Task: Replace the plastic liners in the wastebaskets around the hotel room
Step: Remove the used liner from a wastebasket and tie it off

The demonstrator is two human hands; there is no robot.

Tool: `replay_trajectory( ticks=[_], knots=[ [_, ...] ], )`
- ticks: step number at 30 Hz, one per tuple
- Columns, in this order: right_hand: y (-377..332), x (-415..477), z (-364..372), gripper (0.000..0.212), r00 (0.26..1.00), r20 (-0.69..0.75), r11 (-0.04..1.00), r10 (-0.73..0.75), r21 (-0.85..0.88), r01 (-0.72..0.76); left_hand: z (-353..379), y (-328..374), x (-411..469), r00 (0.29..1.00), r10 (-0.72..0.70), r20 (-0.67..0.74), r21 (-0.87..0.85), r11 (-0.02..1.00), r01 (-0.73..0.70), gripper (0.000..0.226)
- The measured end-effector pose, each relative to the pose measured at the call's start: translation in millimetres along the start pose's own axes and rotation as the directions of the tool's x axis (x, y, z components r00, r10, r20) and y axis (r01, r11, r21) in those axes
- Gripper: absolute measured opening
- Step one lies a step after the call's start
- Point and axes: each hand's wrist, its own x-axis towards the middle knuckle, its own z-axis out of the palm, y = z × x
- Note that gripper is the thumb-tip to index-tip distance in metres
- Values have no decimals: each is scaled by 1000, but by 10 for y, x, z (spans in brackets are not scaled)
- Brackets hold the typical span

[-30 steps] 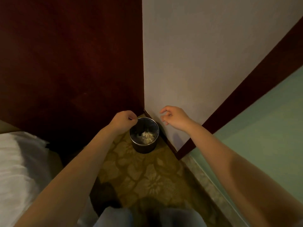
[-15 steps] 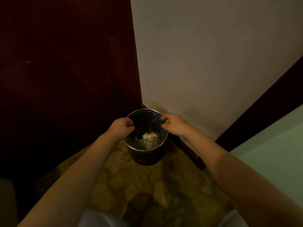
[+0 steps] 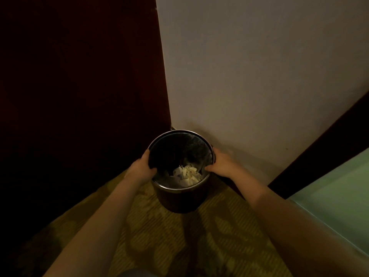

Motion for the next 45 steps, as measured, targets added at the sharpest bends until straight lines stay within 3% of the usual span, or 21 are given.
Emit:
replay_trajectory(
  ticks=[3, 7, 11, 19, 30, 35, 39, 45],
  knots=[
    [39, 138, 102, 91, 999, -30, 999, 23, 39, -22, 20, -42, -46, 1000, -4, -1, -10, 1000, 4, 77],
    [-163, -46, 115, 70, 991, -128, 998, 34, -43, -40, 16, -30, -93, 1000, -17, -2, -86, 996, 17, 71],
    [-288, -198, -14, 65, 981, -192, 996, -15, -85, -1, -86, 9, -129, 998, -27, -61, -159, 987, 17, 71],
    [-607, -620, -585, 60, 954, -287, 993, -82, -104, 54, -651, 274, -448, 974, 92, -208, -283, 947, -150, 64],
    [-1336, -1459, -1390, 48, 820, -522, 967, -234, -211, 141, -1853, 737, -1085, 930, 141, -338, -281, 929, -242, 64],
    [-1718, -1705, -1374, 38, 791, -478, 923, -382, -243, 299, -2294, 603, -1523, 886, 77, -457, -243, 947, -207, 59],
    [-2068, -1736, -1115, 43, 774, -423, 882, -470, -214, 419, -2477, 258, -1820, 844, -39, -535, -262, 957, -122, 56],
    [-2356, -1508, -498, 44, 798, -246, 833, -550, -87, 547, -2528, -373, -2016, 857, -170, -487, -286, 958, 28, 51]
  ],
)
